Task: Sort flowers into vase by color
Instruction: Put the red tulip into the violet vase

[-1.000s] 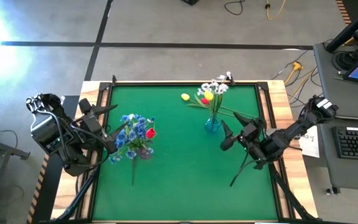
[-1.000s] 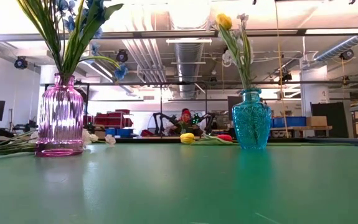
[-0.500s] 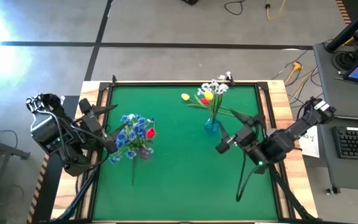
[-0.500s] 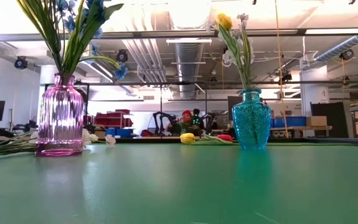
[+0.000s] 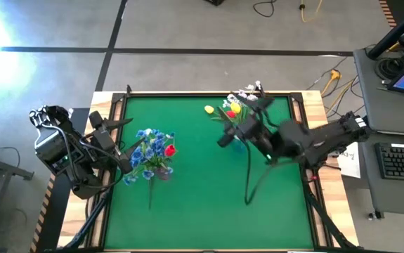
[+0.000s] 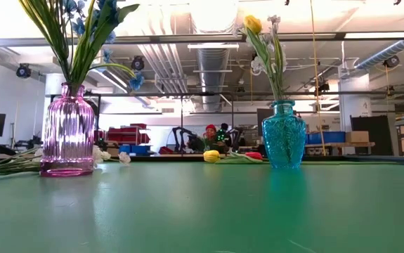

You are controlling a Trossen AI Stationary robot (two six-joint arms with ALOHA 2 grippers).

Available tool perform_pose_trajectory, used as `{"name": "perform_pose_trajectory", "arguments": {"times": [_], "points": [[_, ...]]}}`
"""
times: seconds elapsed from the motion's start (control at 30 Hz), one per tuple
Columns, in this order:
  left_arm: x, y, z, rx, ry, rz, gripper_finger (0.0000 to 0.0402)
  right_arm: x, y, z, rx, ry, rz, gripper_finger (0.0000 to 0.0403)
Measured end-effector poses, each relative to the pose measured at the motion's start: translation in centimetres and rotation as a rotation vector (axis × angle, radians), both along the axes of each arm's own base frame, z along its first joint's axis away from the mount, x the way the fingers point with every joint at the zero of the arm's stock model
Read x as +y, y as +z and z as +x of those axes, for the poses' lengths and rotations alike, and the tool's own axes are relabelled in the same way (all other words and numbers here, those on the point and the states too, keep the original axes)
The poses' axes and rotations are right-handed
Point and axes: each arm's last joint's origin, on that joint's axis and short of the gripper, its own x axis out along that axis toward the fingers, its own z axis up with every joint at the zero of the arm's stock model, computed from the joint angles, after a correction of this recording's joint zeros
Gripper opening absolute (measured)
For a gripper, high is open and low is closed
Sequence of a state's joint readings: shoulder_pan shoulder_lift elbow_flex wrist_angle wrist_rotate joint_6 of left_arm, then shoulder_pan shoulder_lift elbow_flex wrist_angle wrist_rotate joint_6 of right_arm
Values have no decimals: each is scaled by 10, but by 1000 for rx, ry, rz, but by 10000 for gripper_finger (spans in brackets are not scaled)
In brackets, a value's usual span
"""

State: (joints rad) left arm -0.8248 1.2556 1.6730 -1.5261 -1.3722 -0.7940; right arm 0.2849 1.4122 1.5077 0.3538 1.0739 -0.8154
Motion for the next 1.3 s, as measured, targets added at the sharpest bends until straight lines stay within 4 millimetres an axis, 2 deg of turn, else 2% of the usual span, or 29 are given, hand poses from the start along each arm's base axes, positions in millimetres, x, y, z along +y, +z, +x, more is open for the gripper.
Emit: {"name": "perform_pose_trajectory", "arguments": {"times": [0.13, 0.3, 0.47, 0.63, 0.8, 0.97, 1.1, 1.3], "points": [[0, 0, 0, 1, -1, -2, 297, -38, 4, 11, 62, 99, 99, 252], [0, 0, 0, 2, -1, -2, 297, -100, 13, 1, 114, 162, 347, 251], [0, 0, 0, 1, -1, -2, 297, -162, 20, -25, 98, -32, 485, 251], [0, 0, 0, 1, -1, -2, 297, -223, 19, -68, 72, -273, 632, 247], [0, 0, 0, 1, -1, -2, 297, -276, -8, -112, 89, -404, 888, 238], [0, 0, 0, 1, -1, -2, 297, -311, -42, -145, 134, -589, 1059, 230], [0, 0, 0, 0, -1, -4, 297, -324, -77, -157, 247, -604, 1231, 226], [0, 0, 0, 0, -1, -4, 297, -324, -121, -160, 394, -630, 1340, 226]]}}
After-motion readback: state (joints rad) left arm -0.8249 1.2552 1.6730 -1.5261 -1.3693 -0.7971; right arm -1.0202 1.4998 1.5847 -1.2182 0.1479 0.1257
